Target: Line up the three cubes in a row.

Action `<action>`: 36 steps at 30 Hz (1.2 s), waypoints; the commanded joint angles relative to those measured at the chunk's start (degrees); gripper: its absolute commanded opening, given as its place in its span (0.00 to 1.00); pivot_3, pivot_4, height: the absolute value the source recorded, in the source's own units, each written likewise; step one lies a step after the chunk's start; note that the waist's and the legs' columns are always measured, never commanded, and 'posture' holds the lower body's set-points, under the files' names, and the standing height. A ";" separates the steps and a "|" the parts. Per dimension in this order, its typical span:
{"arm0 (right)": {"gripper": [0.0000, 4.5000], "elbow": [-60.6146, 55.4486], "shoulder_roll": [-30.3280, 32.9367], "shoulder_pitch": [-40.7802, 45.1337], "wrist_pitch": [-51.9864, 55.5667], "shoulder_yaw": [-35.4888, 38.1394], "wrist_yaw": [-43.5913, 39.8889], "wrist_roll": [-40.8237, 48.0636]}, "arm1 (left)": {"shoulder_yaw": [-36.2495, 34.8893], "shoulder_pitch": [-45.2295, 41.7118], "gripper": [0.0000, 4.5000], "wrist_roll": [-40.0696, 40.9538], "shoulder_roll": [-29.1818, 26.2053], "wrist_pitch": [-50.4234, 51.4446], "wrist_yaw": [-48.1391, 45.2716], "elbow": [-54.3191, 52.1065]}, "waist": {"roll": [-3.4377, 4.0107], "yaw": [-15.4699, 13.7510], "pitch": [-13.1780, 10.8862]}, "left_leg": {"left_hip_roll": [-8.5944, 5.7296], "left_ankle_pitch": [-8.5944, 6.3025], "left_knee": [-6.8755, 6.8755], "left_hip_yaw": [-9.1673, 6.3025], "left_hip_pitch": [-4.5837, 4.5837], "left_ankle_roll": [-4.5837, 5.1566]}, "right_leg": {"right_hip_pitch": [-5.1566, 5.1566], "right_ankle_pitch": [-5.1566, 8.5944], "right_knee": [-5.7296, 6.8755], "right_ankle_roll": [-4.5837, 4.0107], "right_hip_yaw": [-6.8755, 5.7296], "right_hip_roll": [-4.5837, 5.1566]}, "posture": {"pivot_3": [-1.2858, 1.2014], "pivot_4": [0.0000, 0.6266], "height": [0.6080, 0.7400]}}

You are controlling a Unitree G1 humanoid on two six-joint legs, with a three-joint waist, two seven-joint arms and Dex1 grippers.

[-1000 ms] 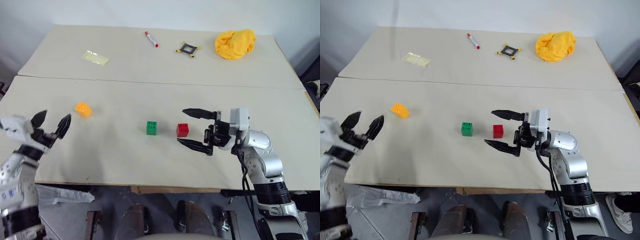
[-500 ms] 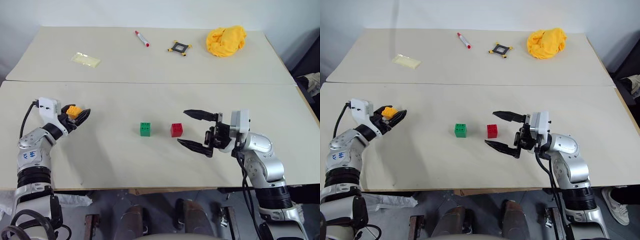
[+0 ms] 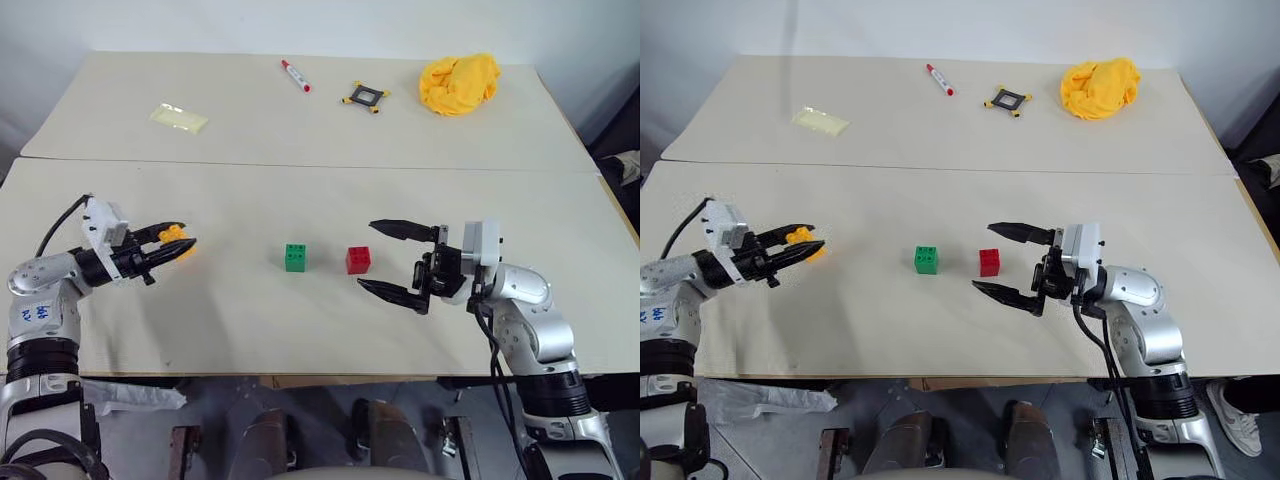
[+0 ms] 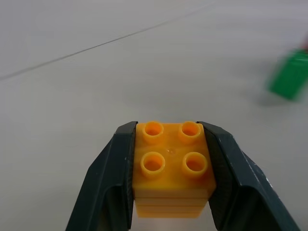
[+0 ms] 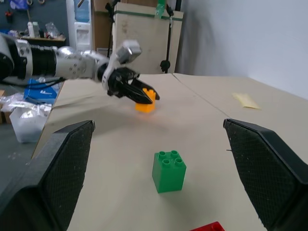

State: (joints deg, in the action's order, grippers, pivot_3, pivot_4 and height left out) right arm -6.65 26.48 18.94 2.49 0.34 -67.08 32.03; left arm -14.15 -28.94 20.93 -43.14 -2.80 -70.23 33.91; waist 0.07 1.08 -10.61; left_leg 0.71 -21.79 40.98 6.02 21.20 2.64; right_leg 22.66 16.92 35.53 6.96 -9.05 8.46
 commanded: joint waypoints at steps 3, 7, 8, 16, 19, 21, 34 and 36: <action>1.00 -0.55 1.25 0.52 -0.19 1.61 -0.81 0.99 | 6.99 -4.58 0.34 -1.43 1.58 -7.49 -12.68 -0.40 | 0.00 -0.14 0.00 | 0.00 0.00 0.00 0.02 0.00 0.00 | 0.00 0.00 0.00 0.00 0.00 0.00 | 0.52 0.24 1.00; 1.00 -0.98 1.57 0.17 -0.01 1.69 -0.78 1.10 | 11.18 -9.14 0.34 -5.10 3.62 -13.39 -17.20 7.77 | 0.00 -0.25 0.00 | -0.05 0.00 0.00 0.05 0.00 0.01 | 0.00 0.00 0.00 0.00 -0.01 -0.02 | 0.52 0.24 1.00; 1.00 -1.19 1.64 0.01 -0.01 1.74 -0.65 1.07 | 11.77 -10.48 0.34 -6.02 4.09 -15.10 -17.40 10.41 | 0.00 -0.28 0.00 | -0.06 0.00 0.00 0.07 0.01 0.01 | 0.01 0.00 -0.01 0.00 -0.02 -0.04 | 0.52 0.24 1.00; 1.00 -3.35 2.66 -2.64 0.38 2.81 0.64 1.49 | 12.52 -18.23 0.34 -9.43 5.40 -21.89 -16.85 24.49 | -0.01 -0.68 -0.01 | -0.03 0.00 0.00 0.06 0.04 0.02 | 0.03 0.00 -0.03 0.01 -0.04 -0.04 | 0.52 0.24 1.00; 1.00 -3.56 2.98 -3.07 0.59 2.97 0.61 1.73 | 12.93 -19.33 0.34 -9.86 5.11 -20.55 -18.41 26.08 | -0.01 -0.77 -0.01 | -0.02 0.01 0.01 0.06 0.04 0.04 | 0.02 0.00 -0.02 0.01 -0.04 -0.04 | 0.52 0.24 1.00; 1.00 -3.55 3.02 -3.05 0.87 2.83 0.56 1.81 | 12.77 -19.78 0.50 -9.79 5.04 -19.10 -18.08 26.29 | -0.01 -0.79 -0.01 | 0.00 0.02 0.03 0.05 0.04 0.05 | 0.02 0.00 -0.01 0.01 -0.03 -0.03 | 0.52 0.24 1.00; 1.00 -3.17 2.75 -2.50 1.64 2.44 0.19 1.84 | 10.48 -14.99 0.84 -8.88 1.20 -19.72 -17.39 22.61 | -0.01 -0.81 -0.01 | 0.01 0.02 0.03 0.03 0.05 0.05 | 0.02 0.00 -0.01 0.01 -0.04 -0.02 | 0.52 0.24 1.00; 1.00 -3.19 2.55 -2.38 1.72 2.23 0.30 1.79 | 10.57 -15.24 0.84 -9.73 0.72 -19.67 -15.78 24.14 | -0.01 -0.92 -0.01 | 0.01 0.02 0.04 0.03 0.06 0.05 | 0.02 0.00 -0.01 0.01 -0.04 -0.02 | 0.52 0.24 1.00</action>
State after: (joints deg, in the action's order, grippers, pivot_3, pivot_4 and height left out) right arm -8.00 28.78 16.44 4.23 1.84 -66.79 32.88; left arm -2.63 -43.88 11.58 -41.38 -21.97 -85.90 57.58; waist 0.06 0.16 -10.62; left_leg 0.72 -21.78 41.02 6.04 21.27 2.69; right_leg 22.69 16.92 35.52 6.97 -9.09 8.45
